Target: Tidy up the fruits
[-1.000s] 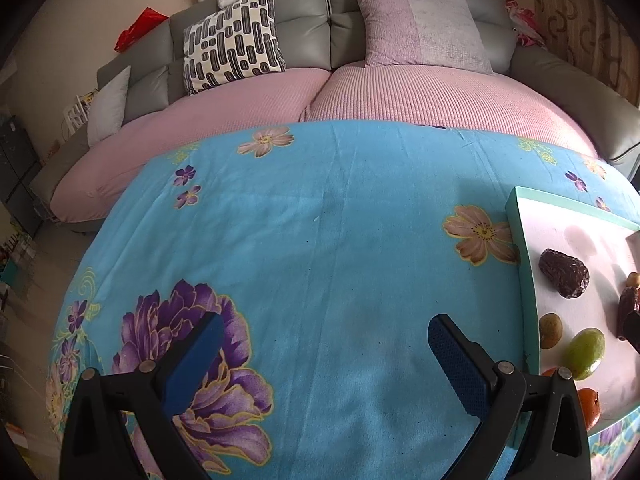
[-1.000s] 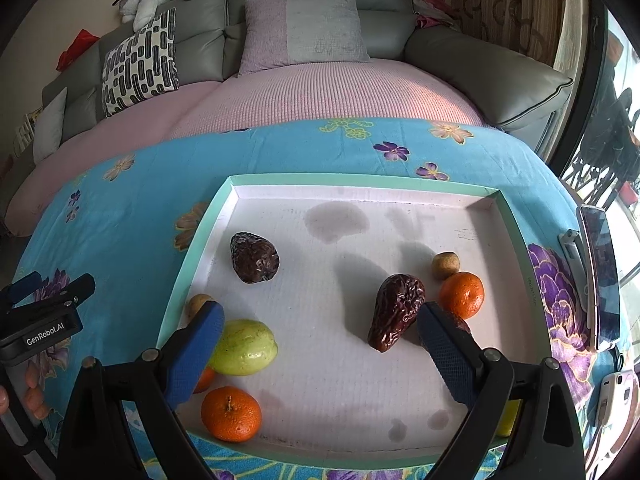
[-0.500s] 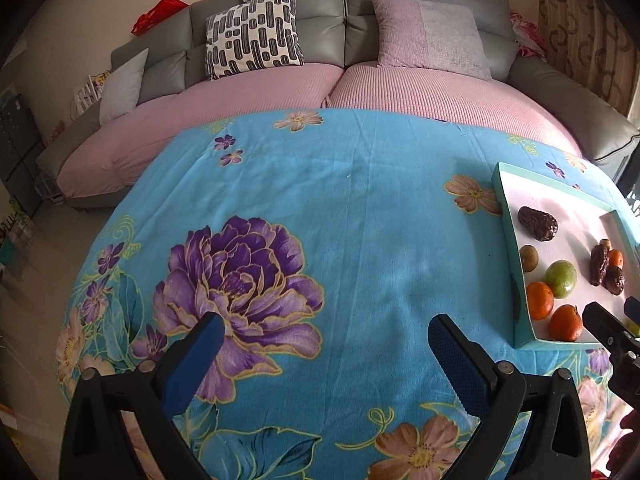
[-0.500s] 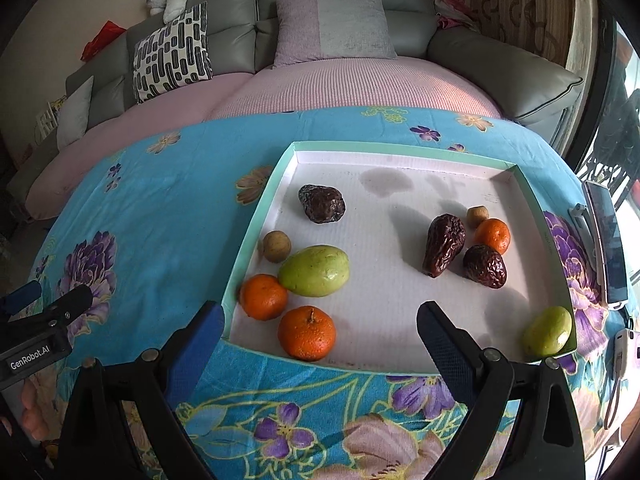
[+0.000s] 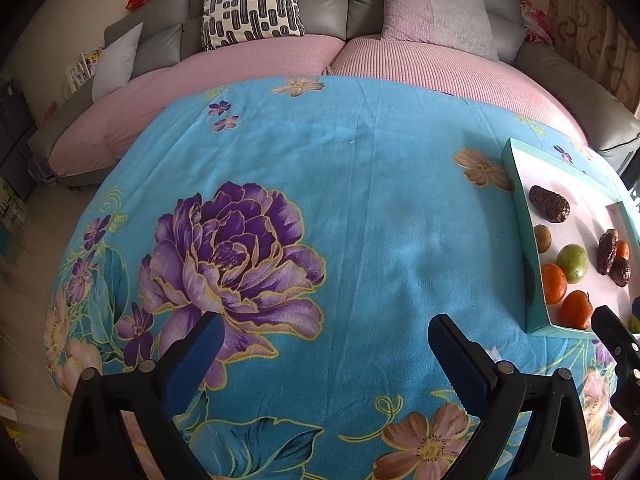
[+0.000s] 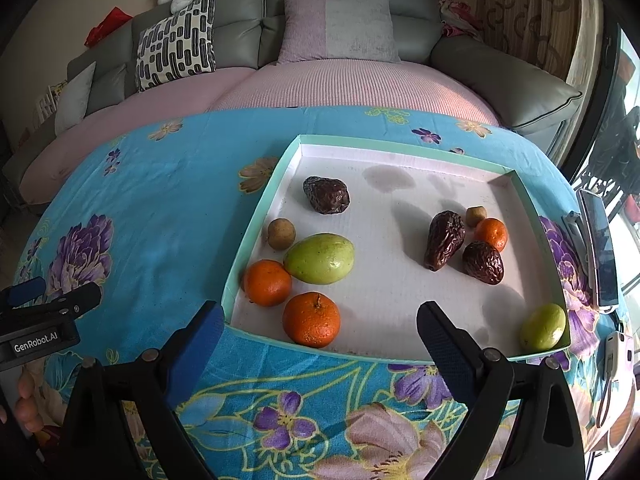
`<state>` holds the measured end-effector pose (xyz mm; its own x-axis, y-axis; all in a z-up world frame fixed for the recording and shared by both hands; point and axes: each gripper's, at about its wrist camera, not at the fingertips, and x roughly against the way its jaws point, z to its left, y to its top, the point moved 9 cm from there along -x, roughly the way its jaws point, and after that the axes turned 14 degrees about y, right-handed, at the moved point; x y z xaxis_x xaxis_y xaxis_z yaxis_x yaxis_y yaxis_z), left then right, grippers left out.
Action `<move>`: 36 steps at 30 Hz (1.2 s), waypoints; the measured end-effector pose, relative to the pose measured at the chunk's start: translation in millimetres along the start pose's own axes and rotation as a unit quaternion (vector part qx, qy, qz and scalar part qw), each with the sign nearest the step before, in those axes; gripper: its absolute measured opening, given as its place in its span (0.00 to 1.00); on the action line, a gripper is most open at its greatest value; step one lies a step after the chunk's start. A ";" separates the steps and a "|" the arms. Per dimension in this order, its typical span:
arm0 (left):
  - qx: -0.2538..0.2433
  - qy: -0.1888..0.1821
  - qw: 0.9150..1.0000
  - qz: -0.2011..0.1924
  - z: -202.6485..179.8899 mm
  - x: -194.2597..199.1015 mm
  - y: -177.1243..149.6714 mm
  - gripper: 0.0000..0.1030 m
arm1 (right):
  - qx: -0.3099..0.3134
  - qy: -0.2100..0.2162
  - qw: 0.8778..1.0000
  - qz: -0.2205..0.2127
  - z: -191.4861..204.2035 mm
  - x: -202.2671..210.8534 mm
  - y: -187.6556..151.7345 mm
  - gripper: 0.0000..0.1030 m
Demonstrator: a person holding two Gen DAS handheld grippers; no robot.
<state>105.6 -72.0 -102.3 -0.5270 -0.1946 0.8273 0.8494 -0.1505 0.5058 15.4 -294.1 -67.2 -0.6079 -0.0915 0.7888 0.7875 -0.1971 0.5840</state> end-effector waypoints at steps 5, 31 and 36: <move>-0.006 -0.011 1.000 0.012 -2.2 -4.0 -3.0 1.00 | 0.004 0.000 1.000 0.007 2.3 -3.4 -2.1 0.94; -0.013 -0.021 1.000 0.017 -4.3 -5.9 -5.0 1.00 | 0.002 -0.002 1.000 0.012 2.7 -4.2 -5.6 0.94; -0.013 -0.021 1.000 0.018 -4.6 -6.1 -5.1 1.00 | 0.003 -0.003 1.000 0.015 3.4 -5.3 -6.4 0.94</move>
<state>104.4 -74.5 -111.1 -0.4943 -0.1595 0.8545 0.8665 -0.1687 0.4697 13.8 -289.0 -74.5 -0.5833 -0.0916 0.8071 0.8060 -0.1886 0.5611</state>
